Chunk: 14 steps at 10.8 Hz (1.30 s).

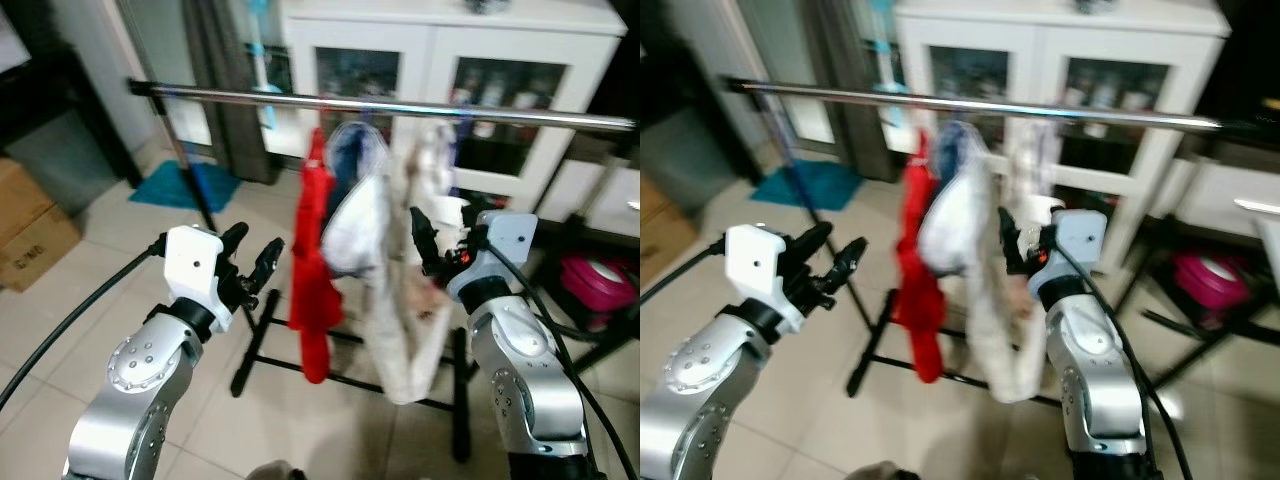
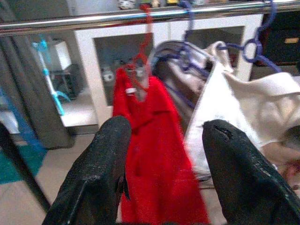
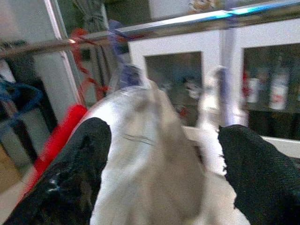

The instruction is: Hang hanger

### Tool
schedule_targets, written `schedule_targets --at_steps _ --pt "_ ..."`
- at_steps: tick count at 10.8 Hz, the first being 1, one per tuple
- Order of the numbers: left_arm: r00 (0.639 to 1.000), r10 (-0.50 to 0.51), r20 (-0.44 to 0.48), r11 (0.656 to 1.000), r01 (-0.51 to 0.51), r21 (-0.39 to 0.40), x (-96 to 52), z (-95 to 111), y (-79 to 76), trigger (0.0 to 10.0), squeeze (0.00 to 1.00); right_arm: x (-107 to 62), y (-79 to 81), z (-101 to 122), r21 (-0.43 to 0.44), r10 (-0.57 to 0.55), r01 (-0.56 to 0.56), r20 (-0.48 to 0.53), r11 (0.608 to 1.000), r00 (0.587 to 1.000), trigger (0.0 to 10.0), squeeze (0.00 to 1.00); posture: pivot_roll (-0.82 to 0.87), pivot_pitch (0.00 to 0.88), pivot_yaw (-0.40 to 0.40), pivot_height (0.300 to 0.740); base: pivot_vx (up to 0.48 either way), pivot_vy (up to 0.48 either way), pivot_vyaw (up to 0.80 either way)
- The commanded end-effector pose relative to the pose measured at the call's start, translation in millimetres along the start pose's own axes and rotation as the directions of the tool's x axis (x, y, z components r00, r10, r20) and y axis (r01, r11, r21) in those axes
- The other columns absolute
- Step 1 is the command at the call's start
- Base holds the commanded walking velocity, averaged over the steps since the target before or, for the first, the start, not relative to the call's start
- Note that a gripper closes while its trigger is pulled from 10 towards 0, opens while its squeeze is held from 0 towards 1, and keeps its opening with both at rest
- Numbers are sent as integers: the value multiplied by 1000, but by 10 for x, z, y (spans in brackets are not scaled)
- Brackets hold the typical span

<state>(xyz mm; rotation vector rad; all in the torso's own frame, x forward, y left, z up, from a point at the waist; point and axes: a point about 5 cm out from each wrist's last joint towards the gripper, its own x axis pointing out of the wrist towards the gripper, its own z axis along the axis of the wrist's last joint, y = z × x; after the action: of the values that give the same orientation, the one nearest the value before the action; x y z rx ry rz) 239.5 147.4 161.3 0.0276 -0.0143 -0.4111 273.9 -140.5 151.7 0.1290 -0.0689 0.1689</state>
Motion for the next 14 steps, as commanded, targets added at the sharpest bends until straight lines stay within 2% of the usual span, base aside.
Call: schedule_targets --at_steps 1,3,4,5,7,8,10,11,12,13,14 --pt "1000 25 -4 999 -25 20 14 -11 40 10000 0 -2 69 1 24 24 -23 -6 999 1000 10000 1000 -32 0 106 740 0 398 0" --pt "998 64 -1 998 -64 16 -4 -56 56 10000 0 -47 23 -48 -76 5 -9 -58 997 998 10000 1000 -29 0 96 740 0 373 0" --pt "992 123 -2 992 -123 11 -11 -63 100 10000 0 -66 7 -71 -121 -27 17 -85 993 996 10000 1000 -30 0 90 740 0 0 0" --pt "988 154 5 988 -154 -2 -1 -60 116 10000 0 -66 22 -89 -87 -6 -4 -116 996 993 10000 1000 -29 0 84 740 0 0 0" --pt "987 160 16 987 -160 11 14 -60 96 10000 0 -44 60 -55 -46 20 -25 -103 999 994 10000 1000 -21 0 56 740 0 0 0" --pt "986 160 34 987 -161 3 10 -48 83 10000 0 -36 82 -51 -54 34 -40 -102 998 994 10000 1000 -19 0 49 740 0 0 0" --pt "987 155 45 988 -154 -26 22 -33 74 10000 0 -18 79 -41 -40 35 -39 -103 998 994 10000 1000 -21 0 48 740 293 0 672" --pt "987 155 43 988 -153 -30 26 -34 76 10000 63 -11 88 -25 -39 43 -47 -95 998 995 10000 1000 -23 0 50 740 352 0 538" --pt "988 151 41 988 -149 -38 30 -38 75 10000 380 -5 107 -12 -39 53 -57 -87 998 995 10000 1000 -22 0 51 740 382 0 0" --pt "988 149 37 988 -147 -42 31 -40 75 10000 749 4 155 0 -28 81 -84 -80 996 993 10000 1000 -18 0 50 740 382 0 0" --pt "988 149 30 988 -148 -37 29 -42 77 10000 722 8 181 5 -25 92 -95 -79 995 993 10000 1000 -13 0 49 740 345 0 0"
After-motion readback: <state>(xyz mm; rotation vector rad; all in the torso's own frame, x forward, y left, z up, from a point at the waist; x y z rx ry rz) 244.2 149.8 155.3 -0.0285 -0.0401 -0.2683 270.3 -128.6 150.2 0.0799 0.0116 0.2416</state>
